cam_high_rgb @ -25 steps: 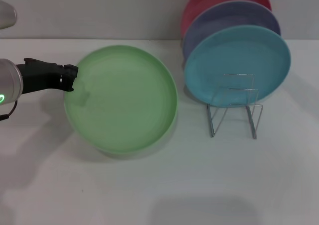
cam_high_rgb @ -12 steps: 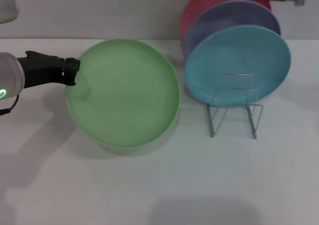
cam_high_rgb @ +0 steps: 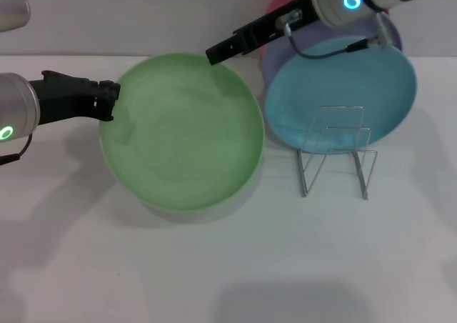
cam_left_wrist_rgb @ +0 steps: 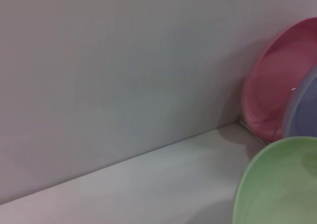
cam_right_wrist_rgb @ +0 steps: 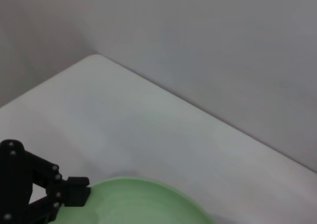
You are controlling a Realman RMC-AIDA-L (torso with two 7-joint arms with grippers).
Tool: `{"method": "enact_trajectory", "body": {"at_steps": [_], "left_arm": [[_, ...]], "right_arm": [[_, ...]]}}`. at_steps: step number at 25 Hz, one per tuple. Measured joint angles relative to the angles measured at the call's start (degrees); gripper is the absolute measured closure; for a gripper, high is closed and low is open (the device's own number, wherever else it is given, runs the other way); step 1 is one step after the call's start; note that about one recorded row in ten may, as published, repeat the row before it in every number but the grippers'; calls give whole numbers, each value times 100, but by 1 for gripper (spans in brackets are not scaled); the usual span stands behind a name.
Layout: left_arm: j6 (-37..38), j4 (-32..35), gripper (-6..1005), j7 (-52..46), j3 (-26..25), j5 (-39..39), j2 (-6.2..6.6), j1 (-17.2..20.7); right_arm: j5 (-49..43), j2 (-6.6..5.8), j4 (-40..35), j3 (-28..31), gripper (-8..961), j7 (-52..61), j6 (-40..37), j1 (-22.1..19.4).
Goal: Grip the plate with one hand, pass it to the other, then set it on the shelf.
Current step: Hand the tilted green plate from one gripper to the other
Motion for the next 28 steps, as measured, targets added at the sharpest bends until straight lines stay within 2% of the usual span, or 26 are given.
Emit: {"method": "enact_trajectory", "body": {"at_steps": [18,22,28], "left_arm": [[14,1,972,3,46,-9,1,9],[14,1,972,12,41,-104,8,25],[15,1,972,133,-9,-311,9,40]], "right_arm": [[-141,100,-643,-514,263,-203,-690,172],[-218,237,-639,-529,274,-623,-957,43],[-190,298,-714,-529,498,-987,-1041,-14]]}}
